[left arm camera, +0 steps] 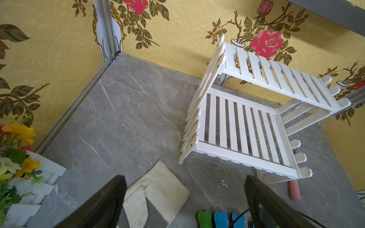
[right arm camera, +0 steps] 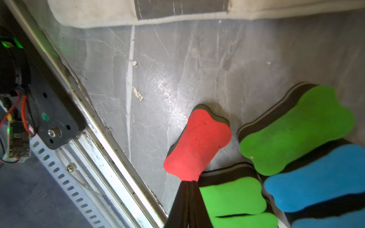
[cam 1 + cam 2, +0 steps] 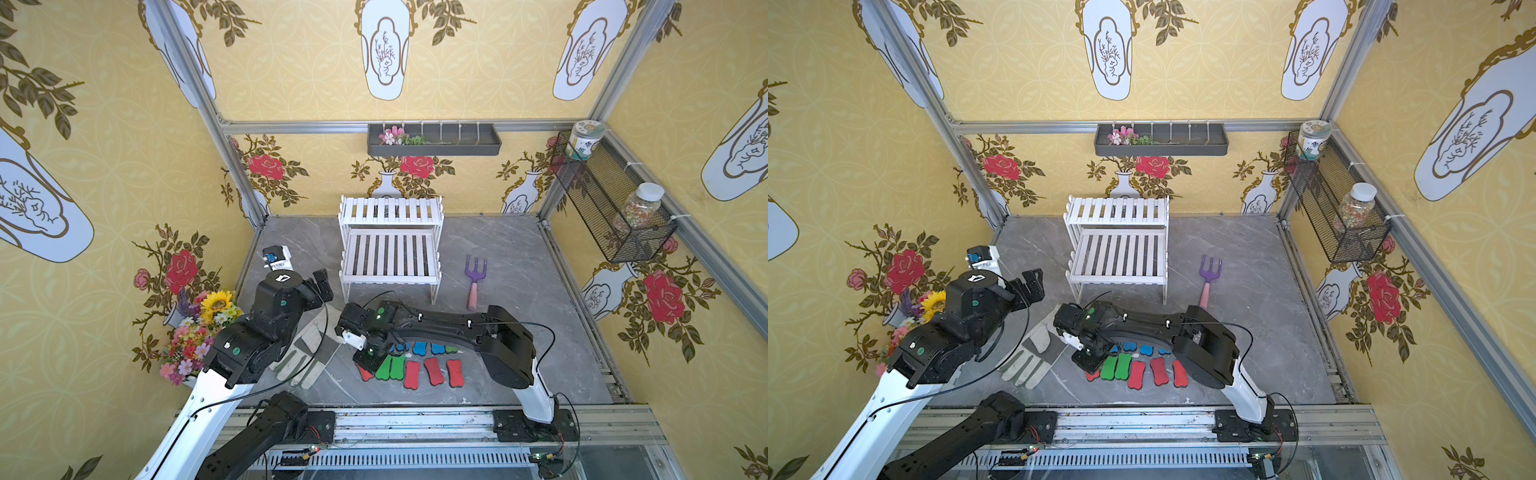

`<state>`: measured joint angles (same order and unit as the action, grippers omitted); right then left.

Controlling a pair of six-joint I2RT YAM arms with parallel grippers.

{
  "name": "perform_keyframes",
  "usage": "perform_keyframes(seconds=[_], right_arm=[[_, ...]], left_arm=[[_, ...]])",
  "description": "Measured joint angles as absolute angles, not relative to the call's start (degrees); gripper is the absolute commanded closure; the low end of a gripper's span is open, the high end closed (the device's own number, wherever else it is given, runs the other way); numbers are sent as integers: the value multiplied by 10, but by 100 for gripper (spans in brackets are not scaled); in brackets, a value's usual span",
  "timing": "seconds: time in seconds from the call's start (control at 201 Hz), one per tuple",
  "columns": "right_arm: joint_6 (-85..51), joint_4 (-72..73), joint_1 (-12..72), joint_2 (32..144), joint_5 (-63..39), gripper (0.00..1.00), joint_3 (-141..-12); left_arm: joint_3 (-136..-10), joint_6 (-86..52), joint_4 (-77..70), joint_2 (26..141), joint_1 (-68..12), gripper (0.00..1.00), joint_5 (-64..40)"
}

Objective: Remove the whiteboard erasers from the shelf
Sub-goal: Adjust the whiteboard eraser at the center of the board.

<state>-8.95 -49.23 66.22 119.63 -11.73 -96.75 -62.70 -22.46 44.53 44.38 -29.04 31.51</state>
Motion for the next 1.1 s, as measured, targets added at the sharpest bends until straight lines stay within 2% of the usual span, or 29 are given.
perform_keyframes(seconds=[0.06,0.204,0.772,1.1], right_arm=[[-89,-489,659,1192,-131,72,-974],[-74,-479,659,1235,-166,81,-1022],[-35,-531,655,1348,-220,83,-1148],[-33,-556,634,1336,-180,83,-1106]], left_arm=[[-627,-225,446,444,-290,1,316],[-628,-225,448,433,-290,1,323],[-661,-227,459,418,-290,1,347],[-655,-230,459,427,-290,1,345]])
